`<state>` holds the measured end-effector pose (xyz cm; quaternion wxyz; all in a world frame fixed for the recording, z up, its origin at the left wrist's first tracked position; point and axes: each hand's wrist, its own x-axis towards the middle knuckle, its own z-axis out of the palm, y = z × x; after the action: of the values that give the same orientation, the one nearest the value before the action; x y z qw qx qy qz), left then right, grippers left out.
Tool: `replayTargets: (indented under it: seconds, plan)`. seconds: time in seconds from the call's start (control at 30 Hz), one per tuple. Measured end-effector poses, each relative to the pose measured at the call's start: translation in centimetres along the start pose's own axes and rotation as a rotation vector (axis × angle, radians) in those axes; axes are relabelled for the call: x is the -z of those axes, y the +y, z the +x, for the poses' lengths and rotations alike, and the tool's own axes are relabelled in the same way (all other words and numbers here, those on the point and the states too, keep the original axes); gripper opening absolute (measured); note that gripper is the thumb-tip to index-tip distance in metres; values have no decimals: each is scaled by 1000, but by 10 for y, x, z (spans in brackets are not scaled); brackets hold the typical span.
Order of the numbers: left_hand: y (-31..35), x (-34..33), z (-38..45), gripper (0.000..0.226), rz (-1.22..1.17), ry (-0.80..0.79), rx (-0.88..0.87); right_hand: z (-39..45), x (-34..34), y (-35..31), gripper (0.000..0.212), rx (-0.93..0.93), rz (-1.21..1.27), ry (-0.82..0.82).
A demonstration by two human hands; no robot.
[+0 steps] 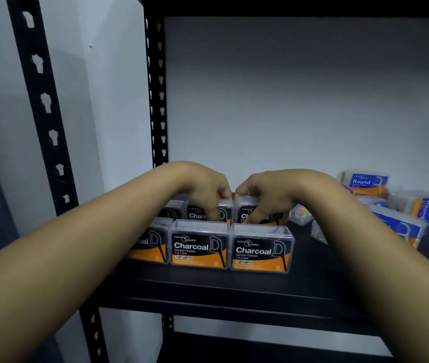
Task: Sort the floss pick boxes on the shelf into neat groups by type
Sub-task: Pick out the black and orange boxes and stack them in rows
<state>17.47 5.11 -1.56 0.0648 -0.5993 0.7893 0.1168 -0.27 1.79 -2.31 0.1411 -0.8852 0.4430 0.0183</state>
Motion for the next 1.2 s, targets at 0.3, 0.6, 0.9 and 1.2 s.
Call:
replayTargets:
  seconds: [0.3, 0.6, 0.9, 1.2]
  plan:
    - [-25, 12, -38, 56, 36, 25, 166, -5, -3, 0, 40, -24, 65, -10]
    - [-31, 2, -46, 51, 100, 62, 288, 1, -6, -5, 34, -60, 67, -18]
    - [-38, 2, -47, 36, 22, 48, 256, -8, -3, -12, 35, -79, 82, -48]
    - [-45, 3, -57, 24, -121, 11, 224, -23, -4, -28, 32, -131, 55, -63]
